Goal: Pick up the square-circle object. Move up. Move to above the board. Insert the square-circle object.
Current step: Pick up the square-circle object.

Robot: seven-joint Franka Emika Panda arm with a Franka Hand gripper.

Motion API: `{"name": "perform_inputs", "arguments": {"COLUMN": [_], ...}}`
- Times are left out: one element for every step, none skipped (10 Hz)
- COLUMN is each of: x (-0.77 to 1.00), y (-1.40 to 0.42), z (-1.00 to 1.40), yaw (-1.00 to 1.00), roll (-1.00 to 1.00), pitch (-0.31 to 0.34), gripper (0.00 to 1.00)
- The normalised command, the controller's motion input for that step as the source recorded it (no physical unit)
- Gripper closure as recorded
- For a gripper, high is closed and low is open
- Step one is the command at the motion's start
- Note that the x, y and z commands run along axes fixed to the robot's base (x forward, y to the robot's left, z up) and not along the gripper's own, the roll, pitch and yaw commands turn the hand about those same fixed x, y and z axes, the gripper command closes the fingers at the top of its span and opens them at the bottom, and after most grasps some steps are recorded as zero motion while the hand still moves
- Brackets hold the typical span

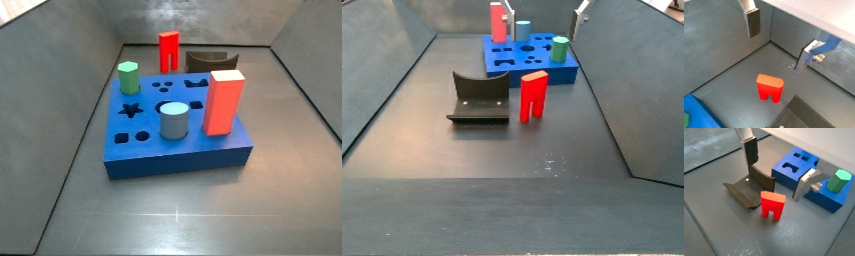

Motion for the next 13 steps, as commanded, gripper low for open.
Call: {"name": "perform_inputs", "arguments": {"x": [-0.01, 0.00, -0.59, -0.17, 0.04, 0.06, 0.23, 0.33, 0.22, 0.39, 0.47, 0.31, 0.15], "y": [0.00, -0.03, -0.07, -0.04, -0.10, -0.12, -0.15, -0.02, 0.00, 0.30, 0.34, 0.11, 0.00], "z": [-0.02, 0.00, -0.27, -0.41, -0.55, -0.57, -0.51, -0.27, -0.02, 0.06, 0.01, -0.06, -0.29], "yaw": [0.00, 0.01, -0.03, 0.47, 0.96, 0.97, 0.88, 0.47, 0.10, 0.05, 0.11, 0.11, 0.05], "roll": [0.00, 0.00, 0.00, 0.00, -0.01, 0.00, 0.00, -0.01, -0.01, -0.08, -0.11, -0.03, -0.01], "pitch": [-0.001, -0.019, -0.091, 0.000, 0.039, 0.040, 0.050, 0.050, 0.024, 0.073, 0.101, 0.057, 0.000], "gripper": [0.00, 0.00, 0.00, 0.00, 0.00, 0.00, 0.00, 0.00, 0.00, 0.00, 0.00, 0.00, 0.00]}}
